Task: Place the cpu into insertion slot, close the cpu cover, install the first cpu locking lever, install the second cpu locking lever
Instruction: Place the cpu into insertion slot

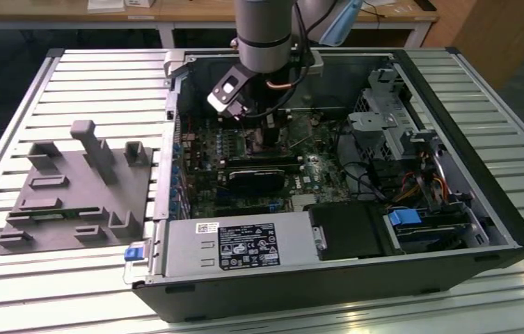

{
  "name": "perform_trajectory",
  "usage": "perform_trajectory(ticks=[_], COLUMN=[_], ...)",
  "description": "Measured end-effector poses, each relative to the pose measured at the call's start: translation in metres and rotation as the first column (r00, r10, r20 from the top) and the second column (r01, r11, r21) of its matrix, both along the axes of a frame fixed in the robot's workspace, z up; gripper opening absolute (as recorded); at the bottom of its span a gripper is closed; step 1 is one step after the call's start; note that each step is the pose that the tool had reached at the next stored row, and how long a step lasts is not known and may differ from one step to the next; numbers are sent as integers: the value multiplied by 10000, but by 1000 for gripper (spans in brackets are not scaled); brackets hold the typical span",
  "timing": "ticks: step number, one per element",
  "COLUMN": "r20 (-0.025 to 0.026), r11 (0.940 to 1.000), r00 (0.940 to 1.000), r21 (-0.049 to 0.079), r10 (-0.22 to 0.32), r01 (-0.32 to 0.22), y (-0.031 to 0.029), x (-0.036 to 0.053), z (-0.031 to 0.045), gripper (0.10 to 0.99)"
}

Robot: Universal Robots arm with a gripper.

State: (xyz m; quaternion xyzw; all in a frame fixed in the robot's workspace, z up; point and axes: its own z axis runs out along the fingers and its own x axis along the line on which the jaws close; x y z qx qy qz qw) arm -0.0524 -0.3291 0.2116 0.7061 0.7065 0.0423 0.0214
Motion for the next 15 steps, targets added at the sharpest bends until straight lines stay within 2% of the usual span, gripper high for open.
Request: perform_trajectory(ticks=[15], r20=[0], r11=[9997], r00=[9997], r21=[10], r10=[-234], r01=[234], y=[22], x=[-21], z=[-116], gripper=[537])
